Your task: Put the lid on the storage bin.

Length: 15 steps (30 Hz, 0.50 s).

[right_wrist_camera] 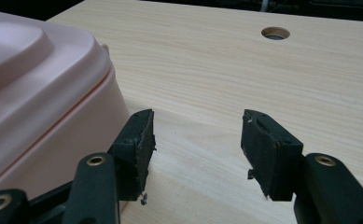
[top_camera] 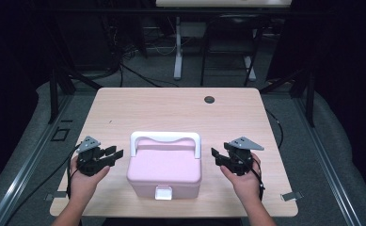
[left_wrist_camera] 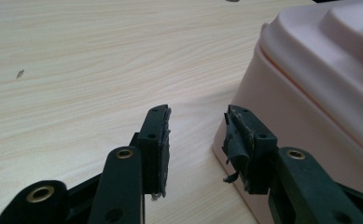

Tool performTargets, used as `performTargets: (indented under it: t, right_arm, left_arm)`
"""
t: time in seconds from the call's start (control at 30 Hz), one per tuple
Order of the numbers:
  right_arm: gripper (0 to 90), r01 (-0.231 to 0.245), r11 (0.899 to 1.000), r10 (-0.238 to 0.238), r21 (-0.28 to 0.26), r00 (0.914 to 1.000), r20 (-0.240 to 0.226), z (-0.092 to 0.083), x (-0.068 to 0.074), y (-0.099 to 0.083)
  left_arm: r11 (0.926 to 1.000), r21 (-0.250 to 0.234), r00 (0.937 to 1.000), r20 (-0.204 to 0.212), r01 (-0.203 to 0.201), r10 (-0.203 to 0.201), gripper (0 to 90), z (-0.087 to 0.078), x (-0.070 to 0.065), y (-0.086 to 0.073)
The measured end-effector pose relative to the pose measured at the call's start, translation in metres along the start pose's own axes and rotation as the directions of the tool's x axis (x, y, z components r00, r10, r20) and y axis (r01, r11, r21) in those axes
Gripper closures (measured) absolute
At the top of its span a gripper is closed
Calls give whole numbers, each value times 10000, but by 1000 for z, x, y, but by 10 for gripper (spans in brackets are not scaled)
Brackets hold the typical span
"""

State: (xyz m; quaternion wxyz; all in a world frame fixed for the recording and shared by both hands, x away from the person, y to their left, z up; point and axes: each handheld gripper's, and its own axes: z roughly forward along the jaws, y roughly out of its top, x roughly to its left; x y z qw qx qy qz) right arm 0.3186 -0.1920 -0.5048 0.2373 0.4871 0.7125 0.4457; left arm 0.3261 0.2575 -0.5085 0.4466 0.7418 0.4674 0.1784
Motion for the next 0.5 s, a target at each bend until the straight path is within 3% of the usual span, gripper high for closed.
performTargets:
  t: [0.37,0.5]
  right_arm:
    - [449,300,9995,-302,66,9991,295,2,2,-7]
    - [451,244,9996,-248,121,9990,371,3,0,-10]
  left_arm:
    - [9990,440,9996,-260,61,-49,532,5,6,-15]
    - [9995,305,9994,-338,74,-64,508,7,8,-18]
